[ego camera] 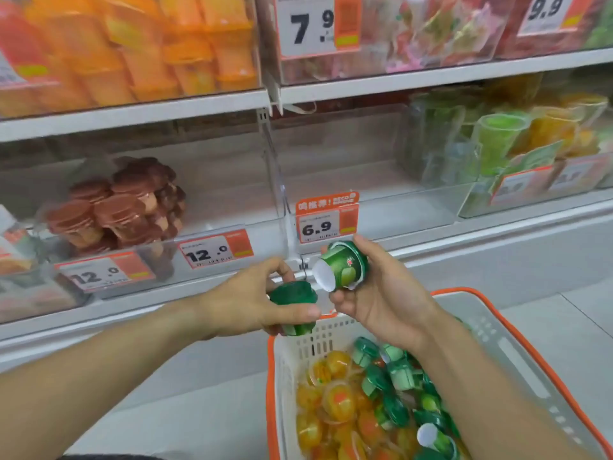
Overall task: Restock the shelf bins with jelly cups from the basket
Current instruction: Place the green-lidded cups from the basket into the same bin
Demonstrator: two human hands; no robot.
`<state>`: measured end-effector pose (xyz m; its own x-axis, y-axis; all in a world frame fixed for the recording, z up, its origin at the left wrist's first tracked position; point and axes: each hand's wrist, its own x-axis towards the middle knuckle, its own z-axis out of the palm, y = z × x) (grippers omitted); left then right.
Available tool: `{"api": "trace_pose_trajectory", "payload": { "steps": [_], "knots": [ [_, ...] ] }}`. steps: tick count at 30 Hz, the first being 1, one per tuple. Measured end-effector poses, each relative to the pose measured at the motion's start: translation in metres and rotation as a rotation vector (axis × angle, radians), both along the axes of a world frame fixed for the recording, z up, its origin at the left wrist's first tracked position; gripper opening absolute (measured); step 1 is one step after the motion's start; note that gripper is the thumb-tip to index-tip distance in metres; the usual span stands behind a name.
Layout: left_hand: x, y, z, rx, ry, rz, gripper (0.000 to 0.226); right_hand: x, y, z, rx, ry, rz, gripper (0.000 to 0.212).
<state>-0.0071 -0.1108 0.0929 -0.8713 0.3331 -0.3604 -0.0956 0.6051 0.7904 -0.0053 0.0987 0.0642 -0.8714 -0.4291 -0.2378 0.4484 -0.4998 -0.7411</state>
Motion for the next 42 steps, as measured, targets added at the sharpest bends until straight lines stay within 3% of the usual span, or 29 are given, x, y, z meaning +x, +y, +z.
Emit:
{"api": "trace_pose_trajectory", "payload": {
  "steps": [3,7,11,14,16,20,23,25,27,29,31,32,34,36,39,42],
  "knots": [
    [0.017,-0.04,0.01,0.173,0.095,0.24,0.053,-0.009,-0.037,0.051,0.108,0.306,-0.075,0.045],
    [0.019,-0.073,0.013,0.251,0.139,0.392,0.056,-0.05,-0.096,0.097,0.557,0.7,-0.139,0.04],
    [0.019,-0.086,0.009,0.345,0.049,0.394,0.034,-0.114,-0.157,0.095,1.169,0.764,0.051,0.054],
    [0.018,-0.097,0.0,0.35,0.0,0.399,0.044,-0.15,-0.187,0.076,1.555,0.718,0.321,0.045],
    [0.017,-0.106,-0.001,0.337,-0.046,0.35,0.051,-0.165,-0.196,0.064,1.668,0.628,0.458,0.045],
    [0.016,-0.112,0.003,0.294,-0.103,0.279,0.056,-0.175,-0.201,0.049,1.604,0.501,0.575,0.065],
    [0.019,-0.11,0.007,0.305,-0.134,0.265,0.053,-0.176,-0.205,0.045,1.475,0.446,0.605,0.07],
    [0.021,-0.109,0.008,0.288,-0.1,0.257,0.051,-0.175,-0.205,0.049,1.499,0.453,0.602,0.074],
    [0.023,-0.108,0.011,0.258,-0.012,0.273,0.048,-0.167,-0.201,0.061,1.562,0.582,0.557,0.069],
    [0.022,-0.107,0.014,0.225,0.108,0.335,0.046,-0.15,-0.191,0.074,1.562,0.816,0.352,0.053],
    [0.019,-0.106,0.014,0.207,0.268,0.434,0.049,-0.127,-0.178,0.089,1.387,0.961,0.184,0.041],
    [0.016,-0.106,0.014,0.21,0.358,0.485,0.053,-0.114,-0.171,0.097,1.273,0.968,0.243,0.04],
    [0.011,-0.105,0.016,0.249,0.519,0.568,0.057,-0.092,-0.162,0.107,1.127,0.903,0.5,0.045],
    [0.007,-0.101,0.022,0.303,0.627,0.609,0.057,-0.085,-0.154,0.11,1.003,0.807,0.619,0.046],
    [0.004,-0.093,0.029,0.279,0.69,0.622,0.065,-0.097,-0.149,0.11,0.769,0.649,0.454,0.04],
    [0.005,-0.091,0.024,0.043,0.704,0.55,0.062,-0.127,-0.158,0.102,0.743,0.444,0.196,0.045]
  ]
}}
